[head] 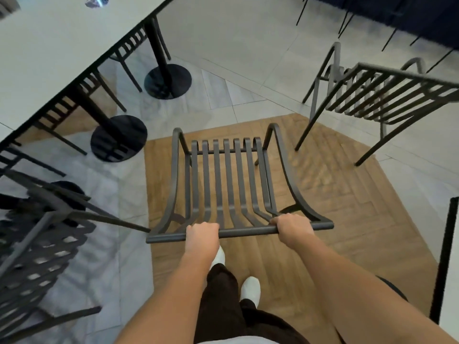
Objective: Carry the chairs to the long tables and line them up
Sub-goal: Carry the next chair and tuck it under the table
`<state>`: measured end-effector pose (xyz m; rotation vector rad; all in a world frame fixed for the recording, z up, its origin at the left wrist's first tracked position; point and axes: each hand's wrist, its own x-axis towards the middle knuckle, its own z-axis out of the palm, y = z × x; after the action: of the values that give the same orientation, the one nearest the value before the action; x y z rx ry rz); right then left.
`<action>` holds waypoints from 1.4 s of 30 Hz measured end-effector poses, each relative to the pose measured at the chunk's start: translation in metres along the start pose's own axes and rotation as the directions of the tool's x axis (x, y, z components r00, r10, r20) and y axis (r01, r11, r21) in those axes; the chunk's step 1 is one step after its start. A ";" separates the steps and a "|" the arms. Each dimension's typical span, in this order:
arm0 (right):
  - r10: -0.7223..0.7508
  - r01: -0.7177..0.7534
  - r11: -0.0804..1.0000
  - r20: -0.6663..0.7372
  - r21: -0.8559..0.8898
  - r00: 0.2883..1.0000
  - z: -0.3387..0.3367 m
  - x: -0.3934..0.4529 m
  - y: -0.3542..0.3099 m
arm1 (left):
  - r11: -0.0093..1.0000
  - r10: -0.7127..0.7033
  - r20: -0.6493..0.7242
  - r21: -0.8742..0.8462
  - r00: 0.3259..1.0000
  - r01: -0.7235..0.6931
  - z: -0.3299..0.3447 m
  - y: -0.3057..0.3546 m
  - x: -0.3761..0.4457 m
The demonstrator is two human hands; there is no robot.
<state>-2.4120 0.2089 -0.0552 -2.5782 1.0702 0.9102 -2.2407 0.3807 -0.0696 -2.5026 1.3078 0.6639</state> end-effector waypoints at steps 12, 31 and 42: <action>-0.161 0.164 0.975 0.030 -0.149 0.987 -0.060 0.080 -0.080 | 0.987 -0.077 -0.044 -0.147 0.996 0.070 -0.011 -0.092 0.019; -0.409 0.396 0.871 0.019 -0.292 0.912 -0.148 0.182 -0.156 | 0.920 -0.307 -0.012 -0.259 0.952 0.294 -0.046 -0.150 0.064; -0.577 0.549 0.749 0.042 -0.370 0.816 -0.223 0.280 -0.185 | 0.806 -0.544 0.033 -0.259 0.839 0.533 -0.089 -0.159 0.140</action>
<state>-2.0266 0.0918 -0.0590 -2.9795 0.0695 0.9105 -2.0157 0.3354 -0.0617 -2.9126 0.4716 0.6717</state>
